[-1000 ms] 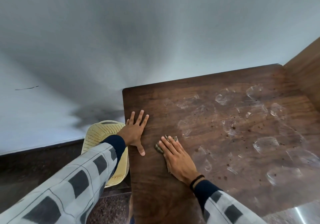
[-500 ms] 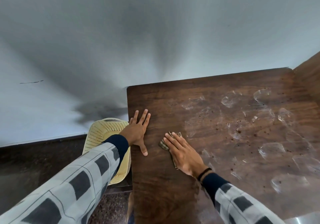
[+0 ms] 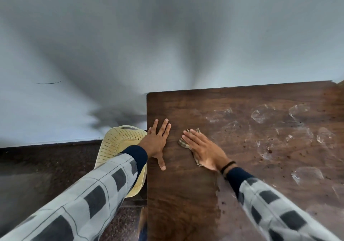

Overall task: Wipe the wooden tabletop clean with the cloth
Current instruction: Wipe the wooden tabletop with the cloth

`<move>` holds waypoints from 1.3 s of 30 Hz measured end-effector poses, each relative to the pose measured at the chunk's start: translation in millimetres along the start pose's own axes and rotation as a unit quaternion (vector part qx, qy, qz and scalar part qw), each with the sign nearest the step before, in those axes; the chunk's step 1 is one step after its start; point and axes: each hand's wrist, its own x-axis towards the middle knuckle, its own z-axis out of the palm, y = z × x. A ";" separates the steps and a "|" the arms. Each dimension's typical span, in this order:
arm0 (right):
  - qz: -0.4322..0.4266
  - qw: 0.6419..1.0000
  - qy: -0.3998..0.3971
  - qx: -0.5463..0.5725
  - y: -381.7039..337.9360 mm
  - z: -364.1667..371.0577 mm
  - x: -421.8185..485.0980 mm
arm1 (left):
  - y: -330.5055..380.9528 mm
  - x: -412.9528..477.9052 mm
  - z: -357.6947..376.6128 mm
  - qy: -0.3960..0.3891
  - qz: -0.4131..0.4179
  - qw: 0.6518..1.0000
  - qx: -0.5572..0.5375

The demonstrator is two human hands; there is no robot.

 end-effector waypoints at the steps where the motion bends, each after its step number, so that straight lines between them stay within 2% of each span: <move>1: -0.009 1.000 -0.019 -0.023 14.9 -7.8 12.4 | 0.7 -0.1 -0.4 -0.001 -0.002 1.000 0.003; 2: 0.019 0.999 -0.025 -0.022 29.8 -13.5 30.1 | 1.1 -0.2 -0.7 -0.002 -0.003 1.000 0.006; 3: 0.083 0.997 -0.006 0.000 41.0 -17.8 49.2 | 1.2 -0.4 -1.1 -0.001 -0.002 1.000 0.008; 5: 0.234 0.971 0.038 0.023 41.4 -15.6 78.6 | 1.1 -1.2 -2.1 0.000 -0.002 1.000 0.011; 6: 0.268 0.962 0.052 0.022 33.4 -9.4 84.9 | 1.3 -1.2 -2.2 0.002 -0.003 1.000 0.014; 7: 0.255 0.966 0.048 0.015 22.6 -3.3 85.0 | 1.0 -1.1 -1.9 0.002 -0.004 1.000 0.017; 9: 0.161 0.987 0.027 0.010 10.4 1.3 69.0 | 0.9 -0.1 0.0 0.005 -0.007 1.000 0.015; 11: 0.098 0.995 0.018 0.014 26.7 -6.3 64.6 | -0.2 1.1 2.0 0.008 -0.010 1.000 0.011; 12: 0.112 0.993 0.018 0.020 38.3 -10.3 72.4 | 0.3 1.2 1.4 0.006 -0.011 1.000 0.015; 14: 0.198 0.978 0.050 0.037 58.7 -14.8 103.1 | 1.0 1.2 -0.9 0.000 -0.010 1.000 0.024; 16: 0.267 0.961 0.059 0.041 51.0 -12.9 131.6 | 2.8 0.3 -2.3 0.000 -0.011 1.000 0.028; 17: 0.254 0.965 0.056 0.031 41.2 -8.4 138.4 | 3.0 0.2 -2.5 0.002 -0.011 0.999 0.033; 19: 0.162 0.985 0.044 0.027 23.9 -7.2 128.6 | 2.0 1.3 -0.6 0.001 -0.014 0.999 0.032; 21: 0.100 0.992 0.070 0.039 28.5 -13.4 110.9 | 0.6 1.6 0.4 0.003 -0.017 0.999 0.029; 22: 0.119 0.989 0.084 0.037 36.6 -17.2 111.4 | 1.1 1.3 -0.4 0.005 -0.016 0.999 0.030; 25: 0.298 0.946 0.107 0.070 57.6 -24.4 144.1 | 2.8 2.8 -2.0 -0.006 -0.016 0.999 0.029; 26: 0.327 0.936 0.102 0.077 56.6 -23.7 156.3 | 3.0 2.8 -1.7 -0.008 -0.017 0.999 0.031; 27: 0.317 0.941 0.094 0.070 51.4 -20.5 164.7 | 3.1 2.8 -1.9 -0.007 -0.017 0.999 0.032; 30: 0.188 0.980 0.053 0.043 34.0 -12.6 148.2 | 3.5 1.8 -3.2 -0.004 -0.017 0.999 0.032; 32: 0.147 0.986 0.063 0.041 41.0 -14.2 116.7 | 4.8 -0.2 -5.2 -0.013 -0.019 0.999 0.033; 34: 0.192 0.976 0.091 0.046 62.3 -20.2 106.4 | 5.0 -0.9 -7.6 -0.016 -0.022 0.999 0.028; 37: 0.305 0.944 0.105 0.071 78.0 -21.1 125.0 | 6.6 0.2 -7.1 -0.021 -0.022 0.999 0.029; 39: 0.292 0.950 0.091 0.064 57.8 -16.4 127.4 | 6.5 -0.5 -7.3 -0.023 -0.023 0.999 0.032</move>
